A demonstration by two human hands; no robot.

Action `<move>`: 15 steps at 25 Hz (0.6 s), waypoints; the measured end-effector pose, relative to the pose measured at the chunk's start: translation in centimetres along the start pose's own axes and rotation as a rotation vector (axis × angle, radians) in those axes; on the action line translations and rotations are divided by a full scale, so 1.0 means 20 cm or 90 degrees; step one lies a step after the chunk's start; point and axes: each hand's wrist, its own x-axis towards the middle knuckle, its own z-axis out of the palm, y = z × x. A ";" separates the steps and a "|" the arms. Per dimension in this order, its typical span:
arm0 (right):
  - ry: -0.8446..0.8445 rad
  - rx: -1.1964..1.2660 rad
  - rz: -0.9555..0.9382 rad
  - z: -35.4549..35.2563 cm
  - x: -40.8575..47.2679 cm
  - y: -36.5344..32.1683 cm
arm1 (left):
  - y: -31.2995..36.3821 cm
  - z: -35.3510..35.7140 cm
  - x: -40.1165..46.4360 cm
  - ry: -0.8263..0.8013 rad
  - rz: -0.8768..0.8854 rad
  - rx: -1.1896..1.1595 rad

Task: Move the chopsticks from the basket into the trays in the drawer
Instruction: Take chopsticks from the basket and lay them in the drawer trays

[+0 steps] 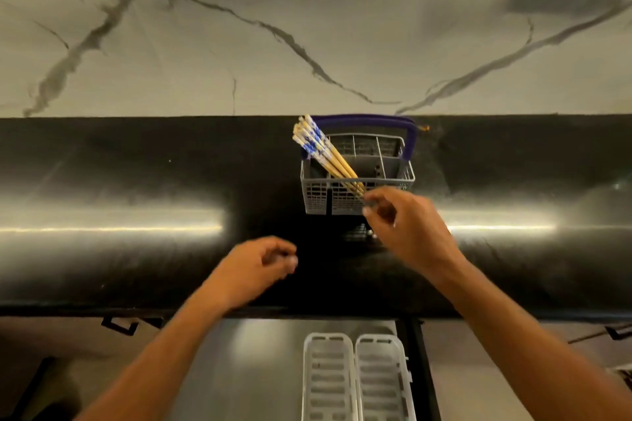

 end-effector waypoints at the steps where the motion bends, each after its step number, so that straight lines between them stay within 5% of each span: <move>1: 0.018 0.010 -0.008 0.01 0.14 -0.04 | 0.09 -0.07 0.08 0.070 0.030 -0.069; 7: 0.005 -0.094 -0.042 0.18 0.60 -0.15 | 0.37 -0.22 0.52 0.304 0.036 -0.225; 15: 0.050 -0.085 -0.078 0.27 0.61 -0.10 | 0.43 -0.14 0.63 0.367 0.013 -0.206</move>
